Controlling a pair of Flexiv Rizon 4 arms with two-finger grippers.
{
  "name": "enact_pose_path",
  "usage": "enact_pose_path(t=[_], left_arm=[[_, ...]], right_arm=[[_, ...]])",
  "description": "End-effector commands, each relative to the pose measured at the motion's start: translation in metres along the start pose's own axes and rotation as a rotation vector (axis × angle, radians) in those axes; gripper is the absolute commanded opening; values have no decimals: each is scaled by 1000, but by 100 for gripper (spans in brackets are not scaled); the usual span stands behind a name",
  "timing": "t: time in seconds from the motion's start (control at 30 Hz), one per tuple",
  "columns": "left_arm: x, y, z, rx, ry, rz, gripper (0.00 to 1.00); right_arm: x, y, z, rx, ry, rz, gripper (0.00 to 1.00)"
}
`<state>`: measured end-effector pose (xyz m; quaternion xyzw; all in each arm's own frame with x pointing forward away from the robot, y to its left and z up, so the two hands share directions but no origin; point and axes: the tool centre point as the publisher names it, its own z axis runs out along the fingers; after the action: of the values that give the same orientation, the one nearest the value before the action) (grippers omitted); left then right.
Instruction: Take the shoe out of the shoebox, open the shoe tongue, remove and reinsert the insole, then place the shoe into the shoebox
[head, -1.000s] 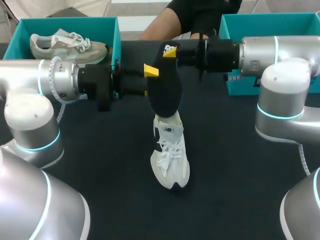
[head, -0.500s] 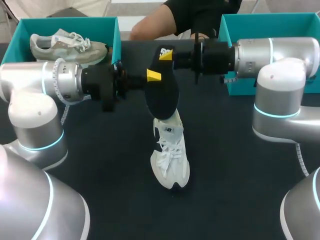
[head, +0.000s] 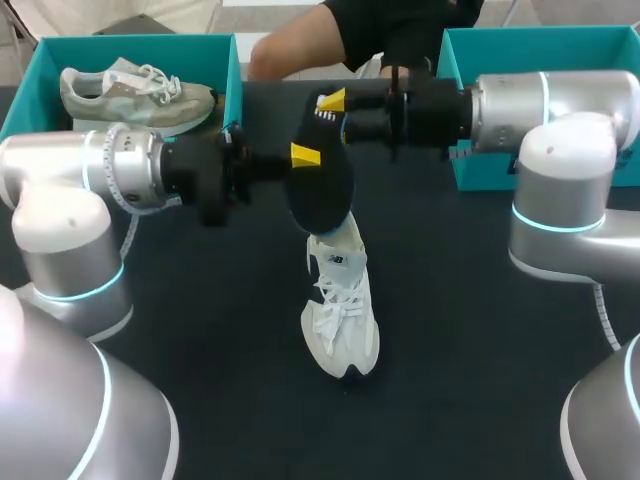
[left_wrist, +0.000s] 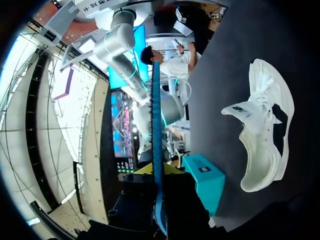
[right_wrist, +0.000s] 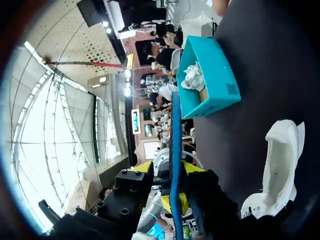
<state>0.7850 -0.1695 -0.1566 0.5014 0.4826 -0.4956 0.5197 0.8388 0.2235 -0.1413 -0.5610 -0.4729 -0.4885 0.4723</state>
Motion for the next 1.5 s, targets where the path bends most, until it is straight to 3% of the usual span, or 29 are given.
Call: enact_pose_path(t=[0.03,0.2,0.4,0.6,1.2,1.27,1.37,1.43,1.5], left_arm=[[-5,-8,-17,-7,6,-7,0],[-10,-11,-29,-26,3,-8,0],[-15,-13,-41,-36,15,-2,0],[-14,-6,-50,-41,15,-6,0],[-16,-4,-49,-15,35,-9,0],[-18,-5,-48,-74,85,-341,0],[-22,-12,-51,-77,141,-668,0],[-23,-15,-55,-73,208,-807,0],[-24,-15,-57,-67,183,-952,0]], right_arm=[[3,-8,-24,53,-25,-76,100],[2,-21,-39,113,1,-137,100],[-4,-36,-62,70,8,-120,100],[-4,-36,-62,70,8,-120,100],[-4,-36,-62,70,8,-120,100],[-4,-36,-62,70,8,-120,100],[-4,-36,-62,70,8,-120,100],[-4,-36,-62,70,8,-120,100],[-4,-36,-62,70,8,-120,100]])
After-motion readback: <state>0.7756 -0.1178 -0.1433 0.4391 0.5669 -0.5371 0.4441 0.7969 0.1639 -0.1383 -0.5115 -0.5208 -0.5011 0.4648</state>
